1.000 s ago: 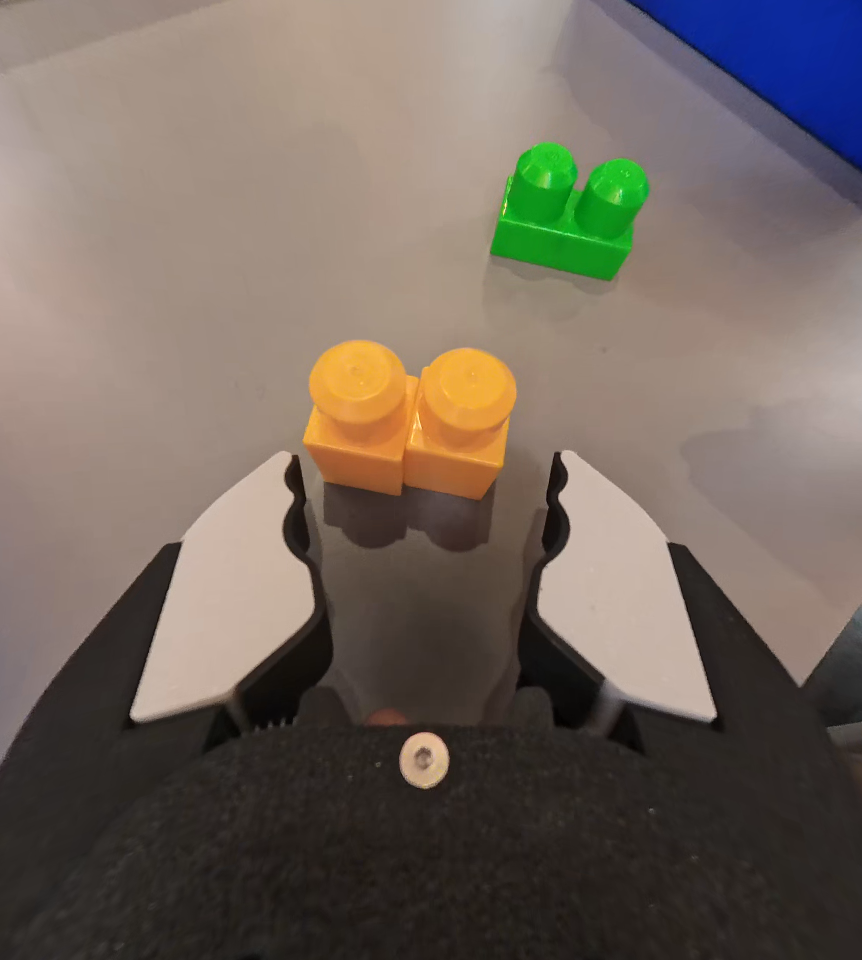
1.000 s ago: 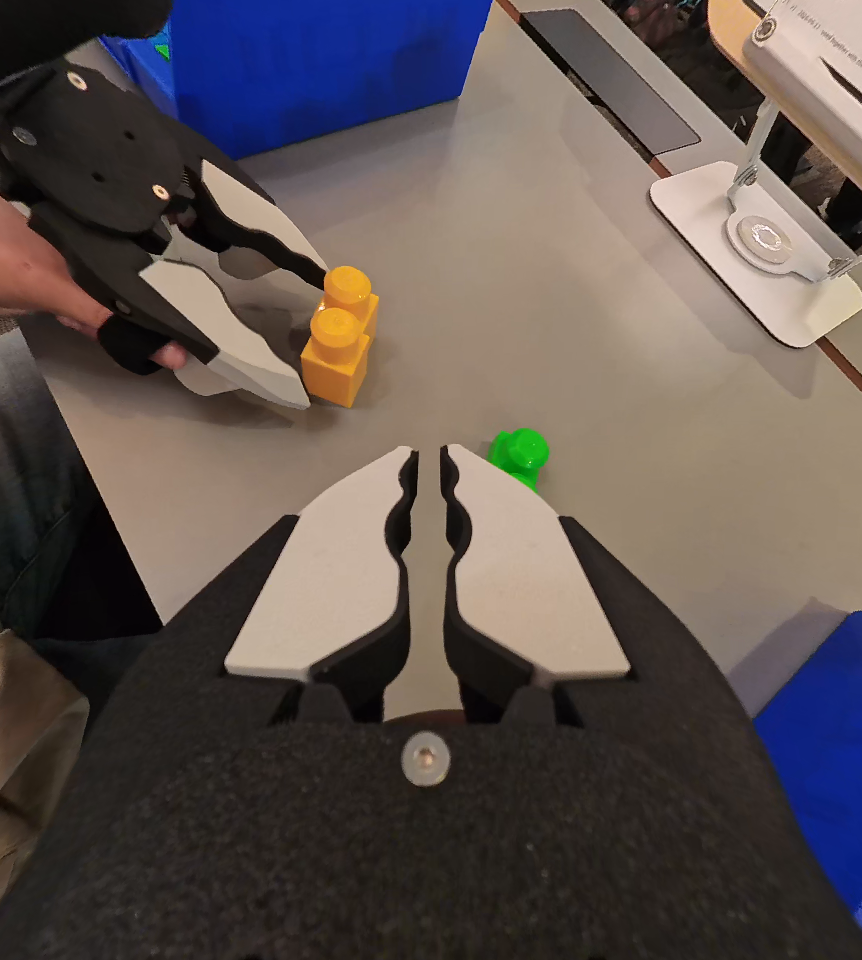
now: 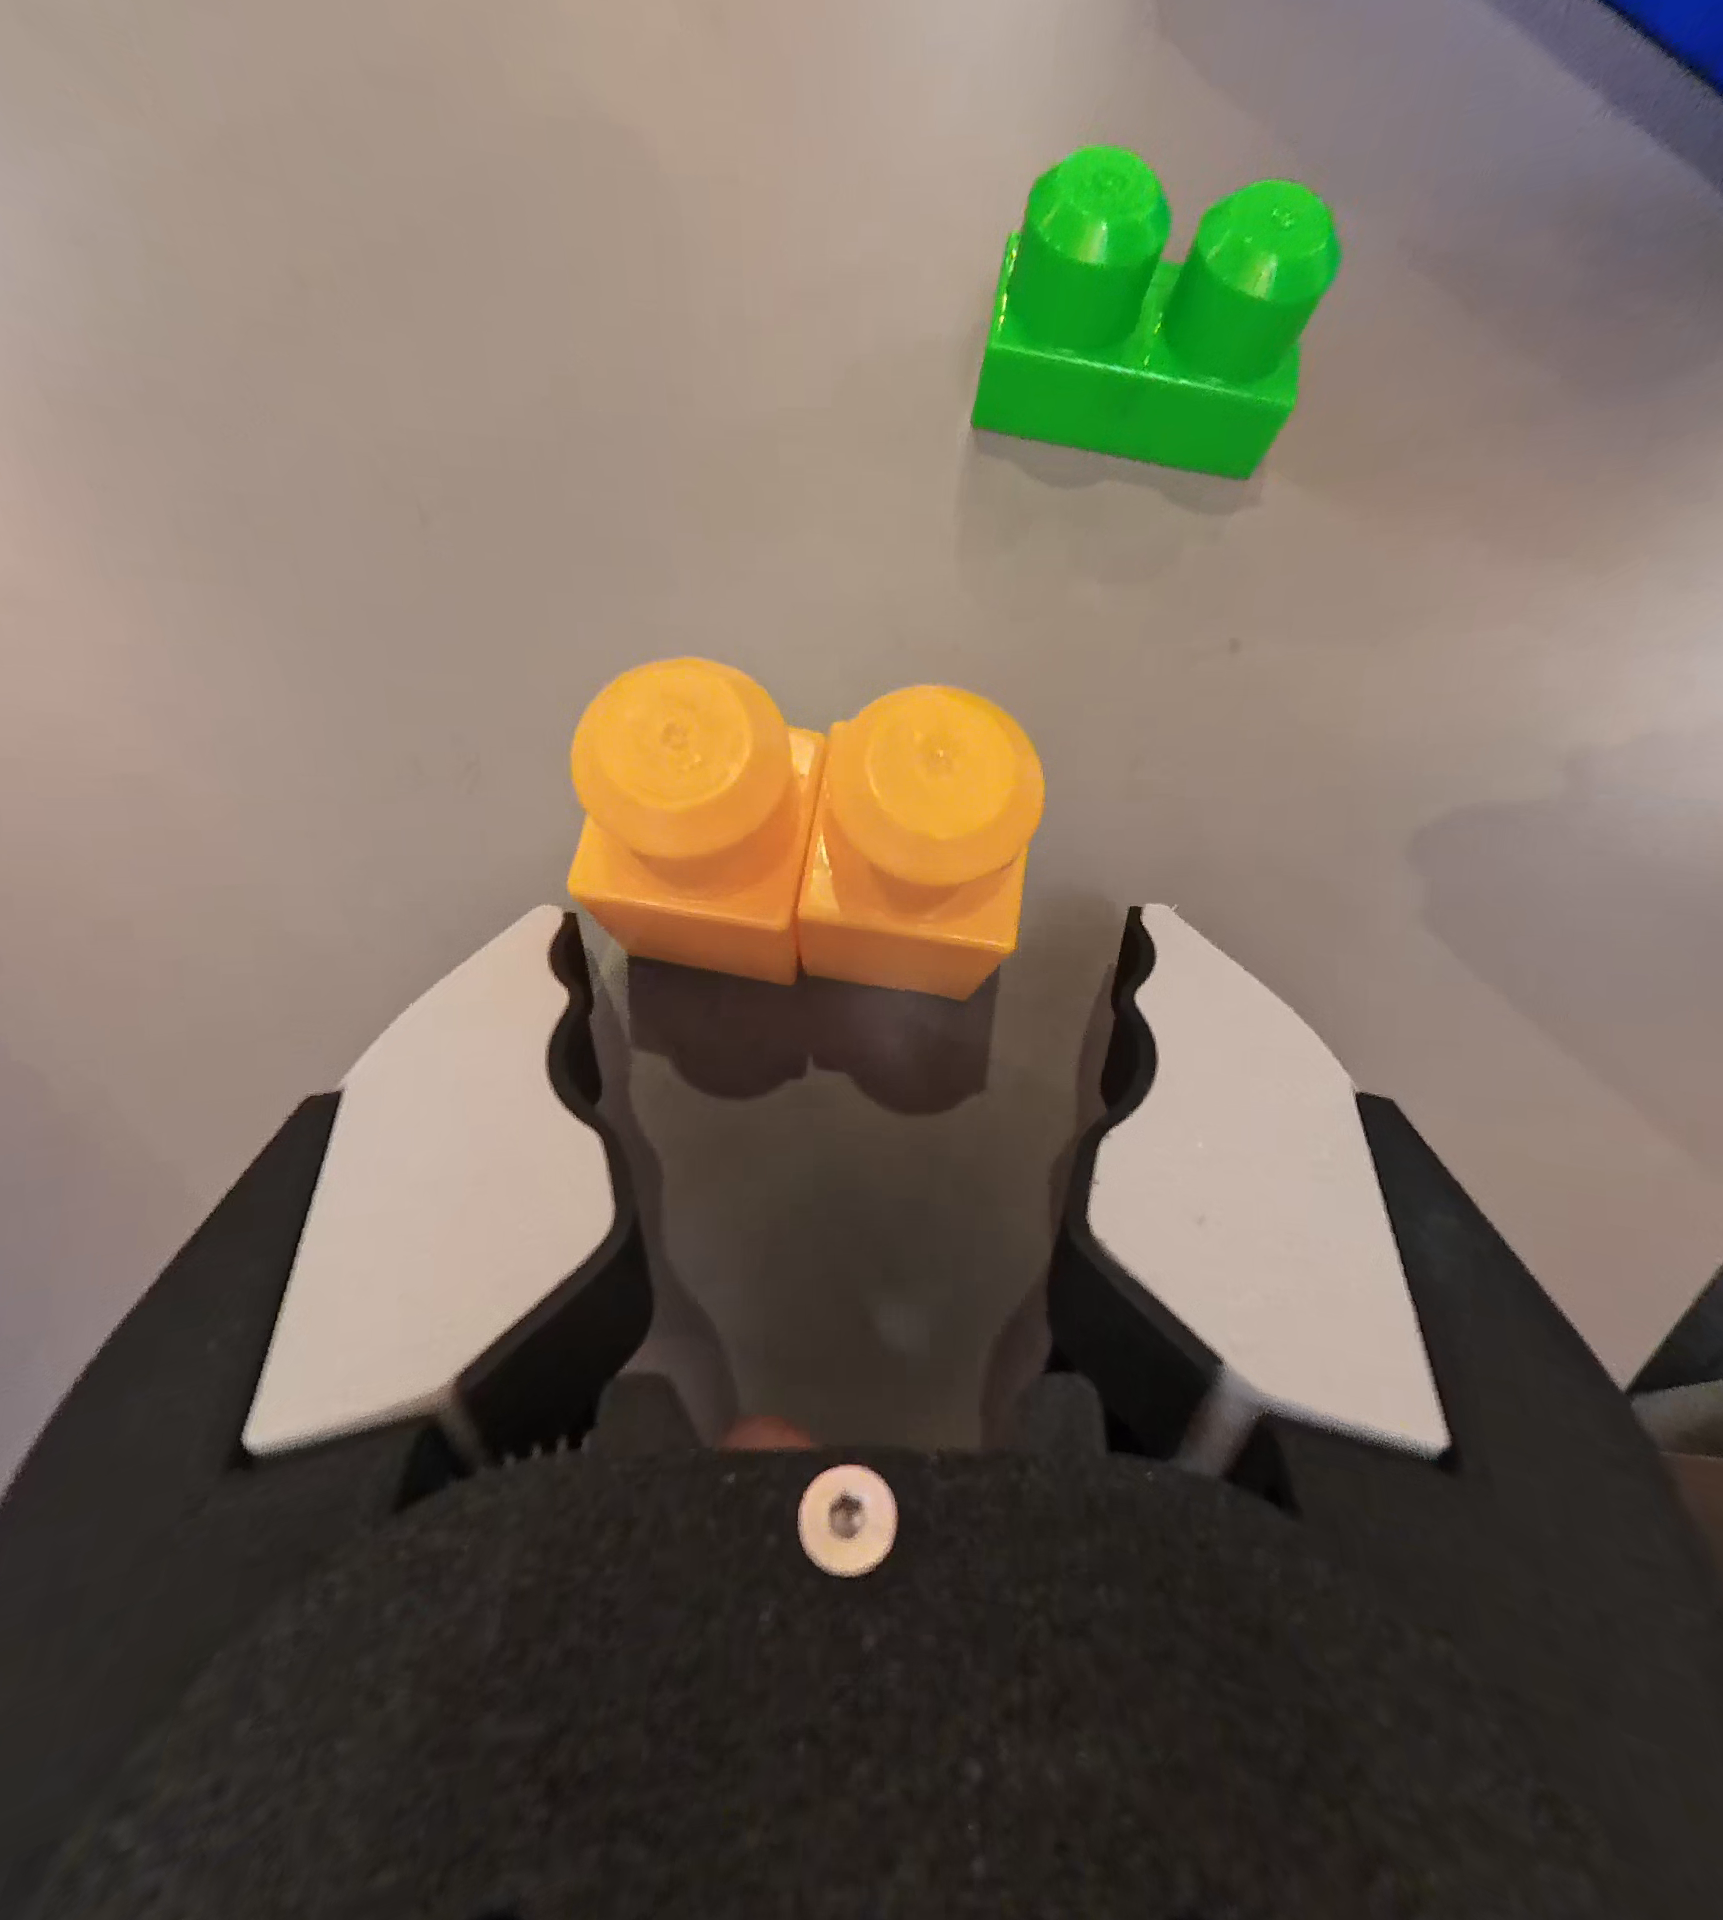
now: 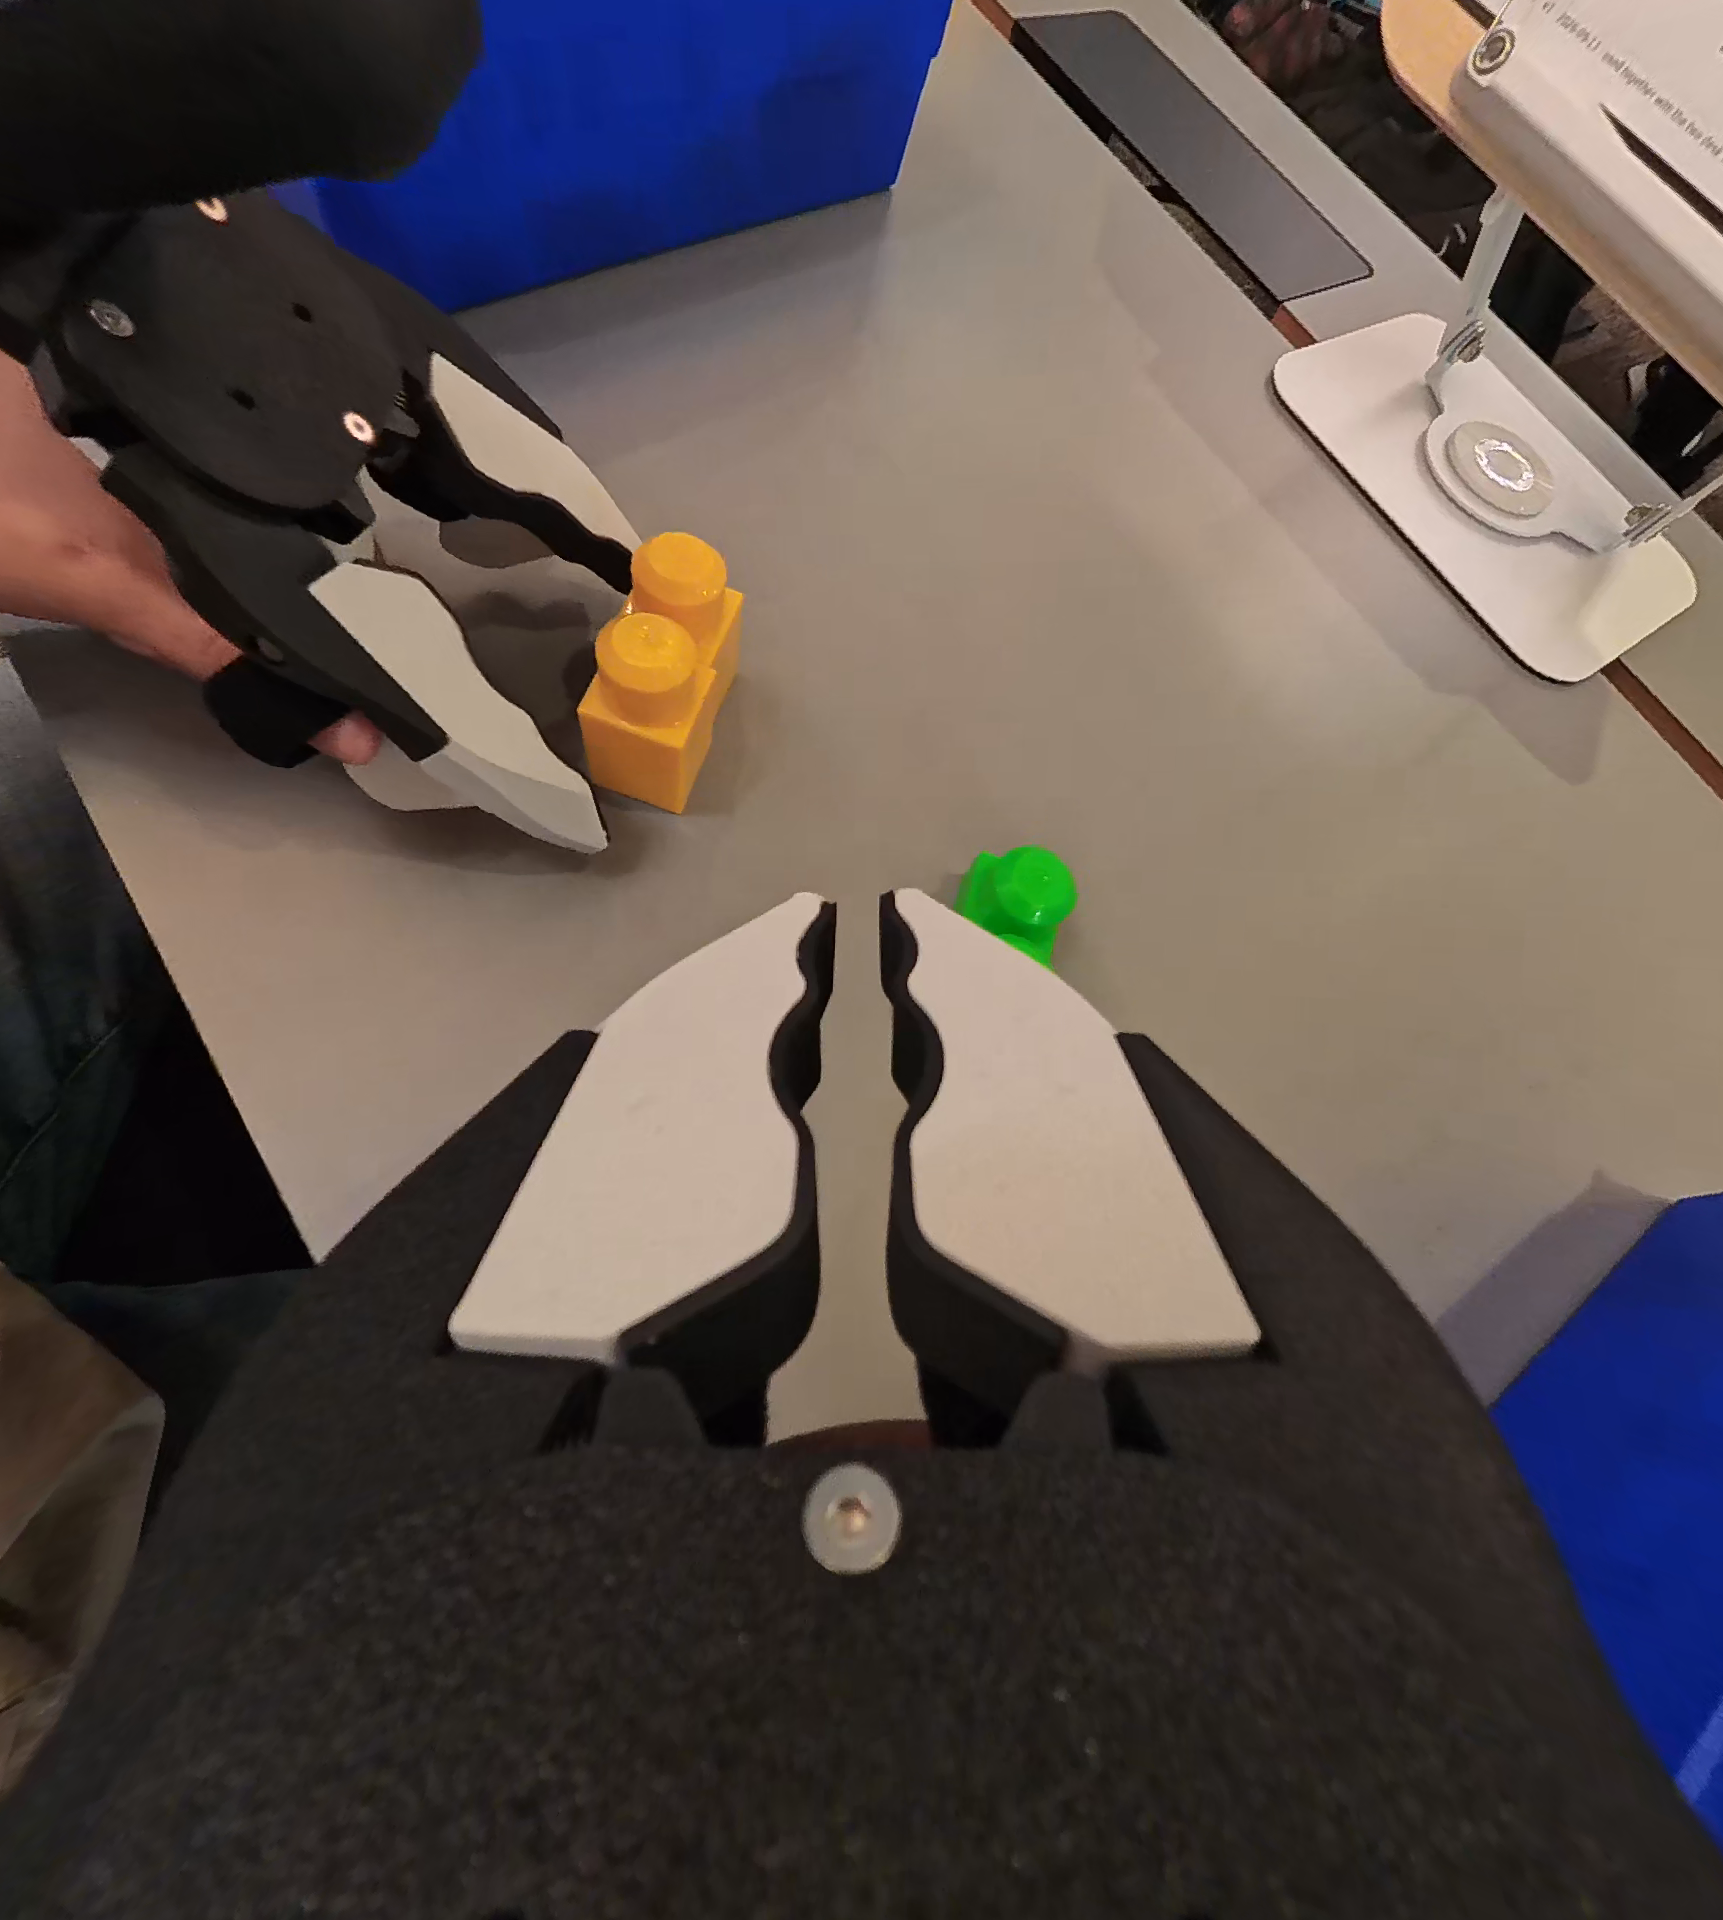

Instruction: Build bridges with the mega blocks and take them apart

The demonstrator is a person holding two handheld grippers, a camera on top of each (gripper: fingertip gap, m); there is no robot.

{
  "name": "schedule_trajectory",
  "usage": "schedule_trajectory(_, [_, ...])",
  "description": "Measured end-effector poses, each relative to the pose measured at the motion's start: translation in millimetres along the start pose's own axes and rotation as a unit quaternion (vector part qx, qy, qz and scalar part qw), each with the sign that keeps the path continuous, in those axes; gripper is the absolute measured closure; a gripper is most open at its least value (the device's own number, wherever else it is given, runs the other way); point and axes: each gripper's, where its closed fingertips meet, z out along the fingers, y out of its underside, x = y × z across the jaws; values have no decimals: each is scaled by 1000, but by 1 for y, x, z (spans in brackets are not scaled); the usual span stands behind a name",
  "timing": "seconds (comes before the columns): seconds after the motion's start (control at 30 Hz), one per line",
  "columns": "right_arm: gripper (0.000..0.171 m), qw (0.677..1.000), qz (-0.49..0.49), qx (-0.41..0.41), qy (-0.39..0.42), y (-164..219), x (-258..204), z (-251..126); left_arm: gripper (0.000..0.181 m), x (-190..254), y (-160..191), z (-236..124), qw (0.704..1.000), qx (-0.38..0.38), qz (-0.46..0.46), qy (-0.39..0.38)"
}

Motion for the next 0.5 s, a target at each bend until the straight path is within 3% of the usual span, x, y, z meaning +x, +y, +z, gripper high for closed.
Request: schedule_trajectory(0.5, [163, 1000, 3, -1, 3, 2, 3, -1, 84, -5, -6, 12, 1000, -17, 5, 7])
